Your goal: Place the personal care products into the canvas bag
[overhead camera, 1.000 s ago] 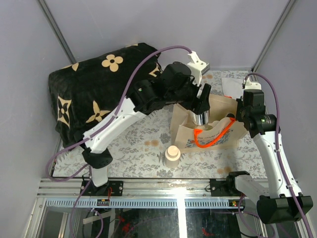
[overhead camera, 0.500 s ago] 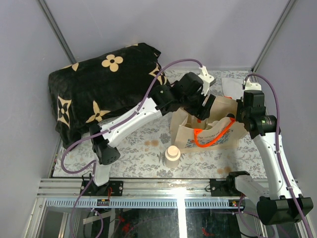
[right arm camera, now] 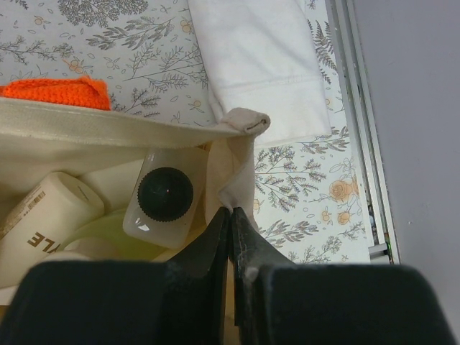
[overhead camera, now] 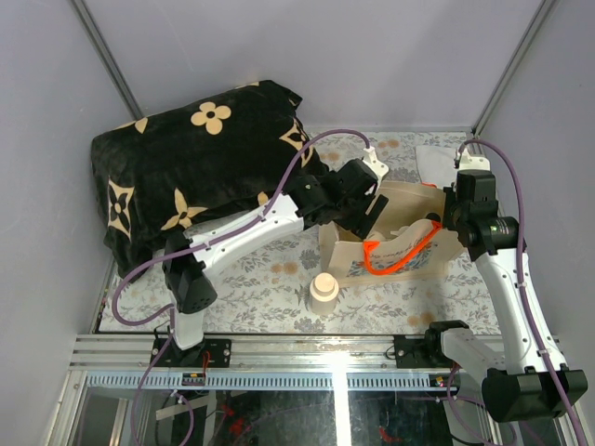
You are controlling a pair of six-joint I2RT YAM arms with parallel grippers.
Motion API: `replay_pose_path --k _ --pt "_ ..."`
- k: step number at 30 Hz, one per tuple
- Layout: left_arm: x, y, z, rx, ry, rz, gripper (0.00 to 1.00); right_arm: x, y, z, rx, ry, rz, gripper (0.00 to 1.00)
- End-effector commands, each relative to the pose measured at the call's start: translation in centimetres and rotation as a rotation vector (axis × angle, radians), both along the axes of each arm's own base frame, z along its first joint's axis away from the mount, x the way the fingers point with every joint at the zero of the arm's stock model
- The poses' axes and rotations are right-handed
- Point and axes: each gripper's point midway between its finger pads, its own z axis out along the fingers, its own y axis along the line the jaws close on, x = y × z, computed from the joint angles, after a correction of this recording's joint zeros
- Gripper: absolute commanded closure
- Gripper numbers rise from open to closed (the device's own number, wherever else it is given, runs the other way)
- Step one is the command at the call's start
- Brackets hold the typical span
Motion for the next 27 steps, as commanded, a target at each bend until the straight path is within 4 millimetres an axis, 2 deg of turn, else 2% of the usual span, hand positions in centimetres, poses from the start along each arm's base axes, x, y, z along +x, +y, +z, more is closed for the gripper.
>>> replay_pose_path --k 1,5,13,27 --pt "2.0 0.2 4.5 -0.082 -0.157 0.082 1.00 -1.7 0.0 -1.9 -0.007 0.087 0.014 0.94" --pt "2.6 0.4 2.9 -0.045 -0.156 0.109 1.00 -1.7 0.0 -2.0 -0.006 0.089 0.013 0.95" --pt "3.5 -0.8 0.4 -0.040 -0.146 0.123 1.00 -1.7 0.0 -2.1 -0.007 0.091 0.013 0.94" --pt "2.9 -3.8 -5.1 -0.061 -0.041 0.057 1.00 -1.7 0.0 -2.4 -0.008 0.097 0.012 0.94"
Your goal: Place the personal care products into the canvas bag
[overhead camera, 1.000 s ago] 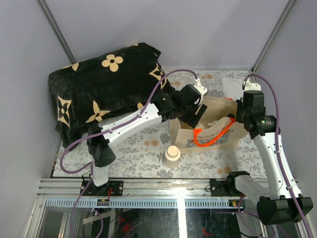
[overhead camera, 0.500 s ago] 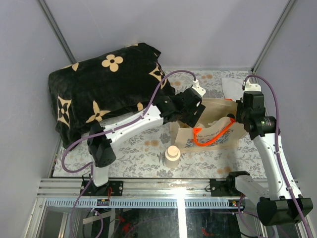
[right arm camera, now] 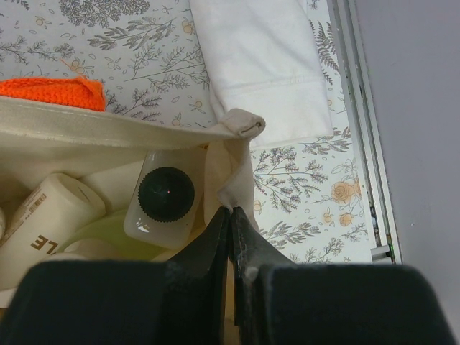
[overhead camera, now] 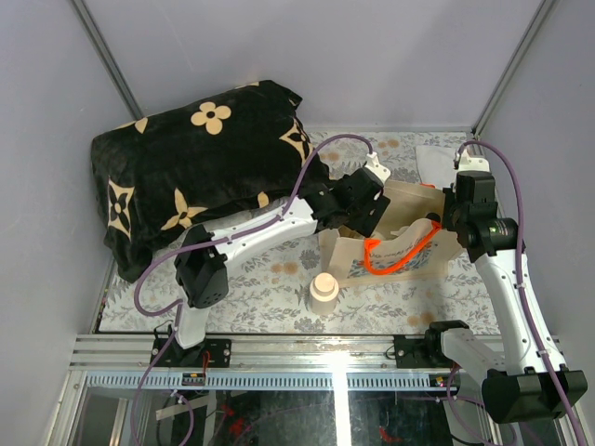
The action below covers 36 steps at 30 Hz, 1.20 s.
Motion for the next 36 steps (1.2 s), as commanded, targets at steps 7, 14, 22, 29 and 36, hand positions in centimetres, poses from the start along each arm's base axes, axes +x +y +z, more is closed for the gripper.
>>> replay_pose_path --k 7,14,22,29,36 --pt "-0.2 -2.6 -1.3 -0.097 0.031 -0.024 1.00 -1.6 -0.1 -2.2 -0.010 0.106 0.011 0.94" --pt "-1.2 -3.9 2.8 -0.194 0.029 -0.097 1.00 -1.5 0.0 -2.4 -0.007 0.110 0.014 0.94" --pt "-3.4 -6.4 3.6 -0.234 0.055 -0.218 1.00 -1.5 0.0 -2.5 -0.006 0.112 0.015 0.94" --pt "-6.5 -8.6 3.8 -0.251 0.081 -0.329 1.00 -1.5 0.0 -2.5 -0.008 0.113 0.014 0.94" --pt "-7.9 -9.4 1.6 -0.224 0.124 -0.355 1.00 -1.5 0.0 -2.4 -0.008 0.111 0.015 0.94"
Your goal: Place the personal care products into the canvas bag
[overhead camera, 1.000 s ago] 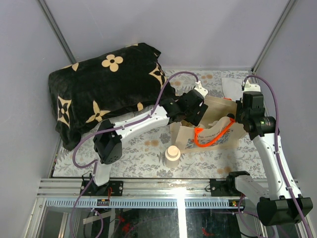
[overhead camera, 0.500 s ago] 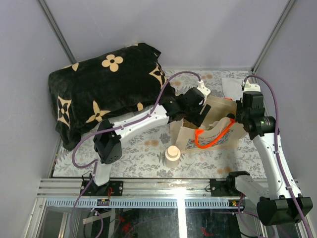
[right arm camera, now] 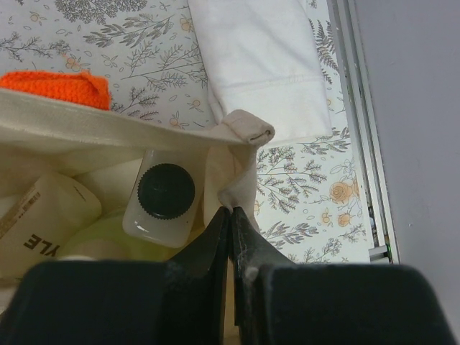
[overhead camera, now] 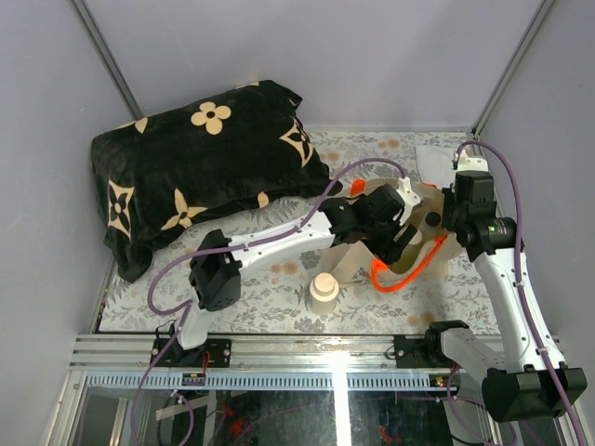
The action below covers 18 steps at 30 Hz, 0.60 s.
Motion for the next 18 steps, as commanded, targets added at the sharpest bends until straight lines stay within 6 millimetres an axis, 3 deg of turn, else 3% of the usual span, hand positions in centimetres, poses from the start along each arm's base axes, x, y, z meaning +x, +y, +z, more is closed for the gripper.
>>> replay_pose_path --k 1,8,14,18 --pt "-1.1 -2.6 1.5 -0.104 0.005 -0.054 1.00 -1.6 0.0 -2.1 -0.002 0.103 0.011 0.94" --pt "-0.2 -2.3 -0.4 -0.072 -0.023 0.003 1.00 -1.7 0.0 -2.1 -0.002 0.101 0.010 0.94" --pt "2.2 -1.2 -0.9 -0.012 -0.106 0.105 1.00 -1.7 0.0 -2.2 -0.002 0.102 0.011 0.94" --pt "3.6 0.3 -2.4 0.067 -0.153 0.186 1.00 -1.8 0.0 -2.2 -0.004 0.103 0.009 0.94"
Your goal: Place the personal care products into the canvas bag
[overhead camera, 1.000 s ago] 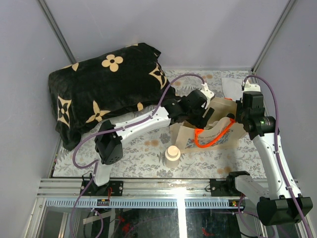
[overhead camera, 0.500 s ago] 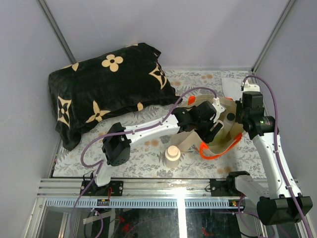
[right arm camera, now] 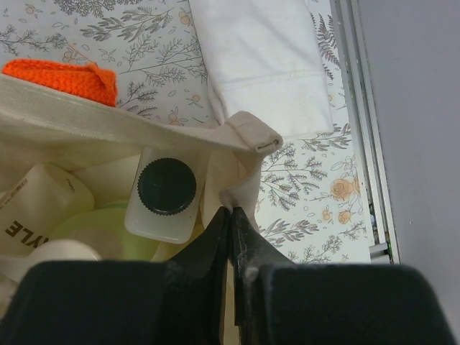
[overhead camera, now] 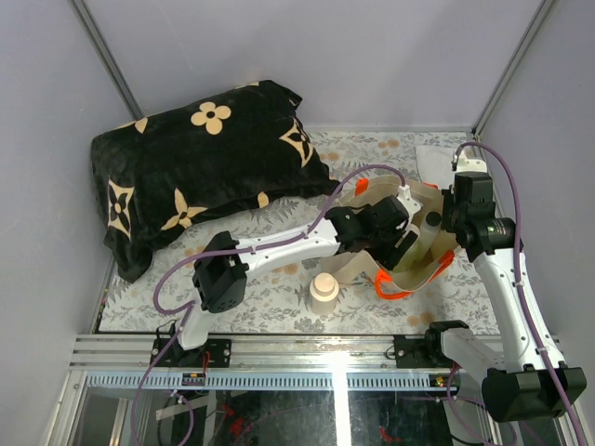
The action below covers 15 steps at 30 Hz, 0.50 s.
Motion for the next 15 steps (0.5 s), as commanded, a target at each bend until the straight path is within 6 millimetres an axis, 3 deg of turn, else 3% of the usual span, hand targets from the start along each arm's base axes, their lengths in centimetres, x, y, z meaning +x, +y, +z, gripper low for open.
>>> replay_pose_path --k 1,9,15 --pt "3.7 0.5 -0.1 0.026 -0.147 0.131 1.00 -1.6 0.0 -1.8 -0.004 0.091 0.008 0.94" --pt "4.3 2.0 -2.5 0.080 -0.161 0.186 1.00 -1.6 0.0 -1.8 -0.005 0.092 0.009 0.94" --pt "5.2 2.6 -4.2 0.046 -0.078 0.206 1.00 -1.7 0.0 -1.8 -0.004 0.093 0.008 0.94"
